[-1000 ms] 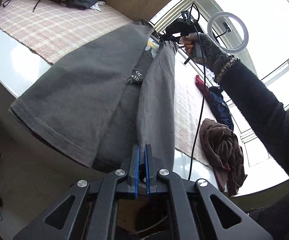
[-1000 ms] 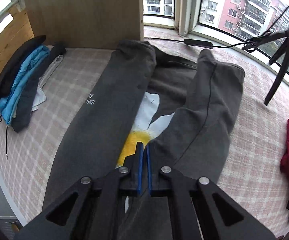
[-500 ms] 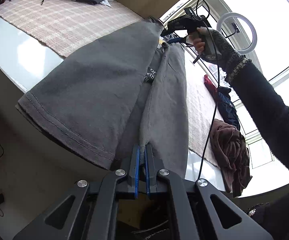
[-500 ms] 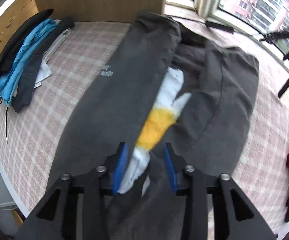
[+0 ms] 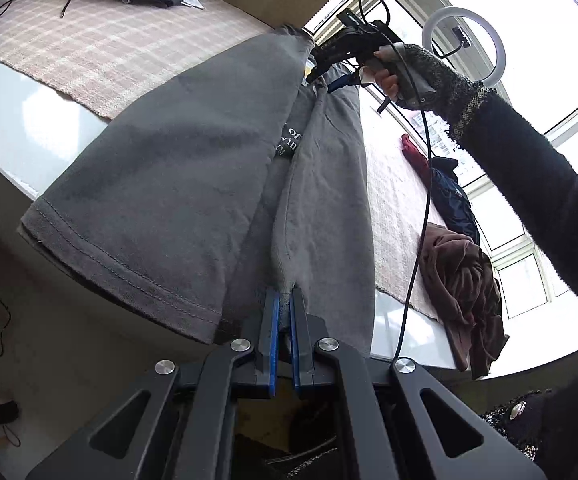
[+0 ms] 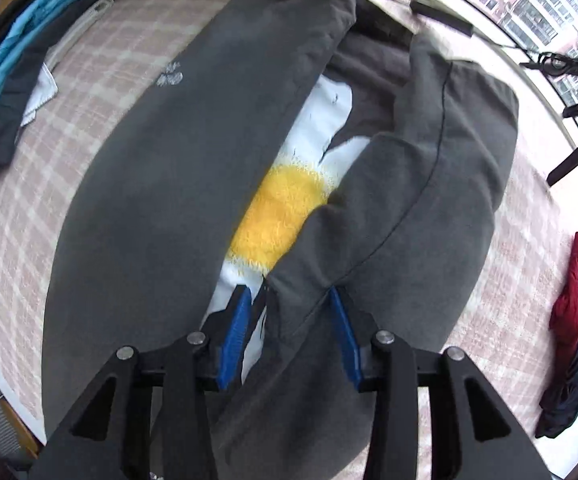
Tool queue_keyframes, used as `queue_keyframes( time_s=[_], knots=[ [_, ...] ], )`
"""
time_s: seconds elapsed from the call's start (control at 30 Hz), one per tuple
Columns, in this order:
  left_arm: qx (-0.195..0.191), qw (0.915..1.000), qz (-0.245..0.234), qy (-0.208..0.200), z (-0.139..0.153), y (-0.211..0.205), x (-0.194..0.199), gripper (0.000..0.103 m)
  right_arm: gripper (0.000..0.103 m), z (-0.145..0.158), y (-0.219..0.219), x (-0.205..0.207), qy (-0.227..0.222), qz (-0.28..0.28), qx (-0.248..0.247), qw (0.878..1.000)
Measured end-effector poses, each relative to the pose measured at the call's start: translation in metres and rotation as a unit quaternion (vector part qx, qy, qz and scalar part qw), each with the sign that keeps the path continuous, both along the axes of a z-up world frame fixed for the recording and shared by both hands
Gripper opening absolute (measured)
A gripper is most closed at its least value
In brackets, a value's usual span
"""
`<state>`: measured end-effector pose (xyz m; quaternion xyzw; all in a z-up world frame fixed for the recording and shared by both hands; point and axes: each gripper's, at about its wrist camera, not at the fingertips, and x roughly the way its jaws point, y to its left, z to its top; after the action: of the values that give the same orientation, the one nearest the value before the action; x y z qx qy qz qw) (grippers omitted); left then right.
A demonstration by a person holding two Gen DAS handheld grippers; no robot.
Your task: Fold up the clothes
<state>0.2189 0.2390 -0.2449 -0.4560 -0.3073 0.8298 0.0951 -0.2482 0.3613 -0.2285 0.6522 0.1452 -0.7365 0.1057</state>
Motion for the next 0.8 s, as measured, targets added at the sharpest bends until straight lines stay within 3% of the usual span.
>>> queue_keyframes(
  time_s=[0.03, 0.07, 0.1, 0.33, 0.53, 0.67, 0.8],
  knots=[
    [0.005, 1.0, 0.0, 0.001, 0.0, 0.0, 0.0, 0.004, 0.031, 0.002, 0.0, 0.002, 0.005, 0.001, 0.003, 1.0],
    [0.01, 1.0, 0.001, 0.002, -0.001, 0.0, 0.001, 0.004, 0.007, 0.005, 0.0, 0.004, 0.01, 0.001, 0.007, 1.0],
    [0.014, 0.9999, 0.004, 0.005, -0.001, -0.001, 0.003, 0.004, 0.006, 0.007, 0.0, 0.006, 0.015, 0.002, 0.01, 1.0],
    [0.019, 0.9996, 0.016, 0.013, 0.005, -0.009, 0.019, 0.004, 0.006, 0.032, 0.0, 0.02, 0.035, -0.001, -0.008, 0.999],
    [0.012, 0.9997, 0.023, 0.002, -0.005, -0.02, 0.019, 0.004, 0.006, 0.033, -0.01, 0.024, 0.047, -0.004, -0.009, 0.999],
    [0.008, 0.9997, 0.012, -0.021, -0.014, -0.017, 0.015, 0.005, 0.011, 0.038, -0.006, 0.022, 0.027, -0.001, -0.05, 0.998],
    [-0.001, 0.9997, 0.005, -0.026, -0.005, -0.023, 0.022, 0.005, 0.017, 0.089, 0.034, 0.055, 0.056, -0.01, -0.134, 0.989]
  ],
)
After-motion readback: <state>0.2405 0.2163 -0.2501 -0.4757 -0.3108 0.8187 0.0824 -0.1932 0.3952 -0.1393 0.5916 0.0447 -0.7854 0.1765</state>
